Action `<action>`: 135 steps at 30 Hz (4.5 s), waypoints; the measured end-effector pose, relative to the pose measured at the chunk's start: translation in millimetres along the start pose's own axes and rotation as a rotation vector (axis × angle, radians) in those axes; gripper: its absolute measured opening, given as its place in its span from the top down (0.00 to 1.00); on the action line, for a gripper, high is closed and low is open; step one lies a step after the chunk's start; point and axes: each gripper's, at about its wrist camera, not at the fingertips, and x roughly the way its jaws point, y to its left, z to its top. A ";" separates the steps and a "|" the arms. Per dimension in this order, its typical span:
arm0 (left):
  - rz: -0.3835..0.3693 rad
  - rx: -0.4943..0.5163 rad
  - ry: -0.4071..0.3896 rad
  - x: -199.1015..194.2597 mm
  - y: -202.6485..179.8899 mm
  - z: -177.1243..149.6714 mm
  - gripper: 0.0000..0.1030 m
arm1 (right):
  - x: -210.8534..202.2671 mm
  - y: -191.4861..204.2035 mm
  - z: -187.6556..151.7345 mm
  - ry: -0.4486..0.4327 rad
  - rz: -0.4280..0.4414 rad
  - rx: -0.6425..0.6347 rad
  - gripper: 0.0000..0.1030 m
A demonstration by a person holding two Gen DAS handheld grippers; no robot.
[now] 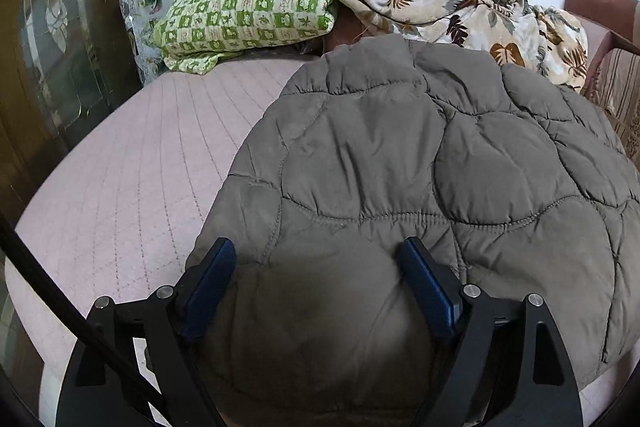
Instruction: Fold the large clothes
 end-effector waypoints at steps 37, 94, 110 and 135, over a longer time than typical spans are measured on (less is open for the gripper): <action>0.015 0.020 -0.017 -9.0 0.6 -0.5 0.16 | -8.1 90.5 -11.5 -0.080 0.144 -0.221 0.23; -0.157 0.118 -0.160 -33.2 -51.6 6.6 0.13 | -86.8 -40.9 -6.4 -0.285 -0.016 0.129 0.13; -0.147 0.098 0.102 58.6 -60.1 101.9 0.13 | 11.0 71.8 78.6 -0.101 0.127 -0.113 0.13; -0.201 0.072 0.142 81.8 -59.5 86.4 0.09 | 60.8 70.0 68.9 0.039 0.082 -0.125 0.09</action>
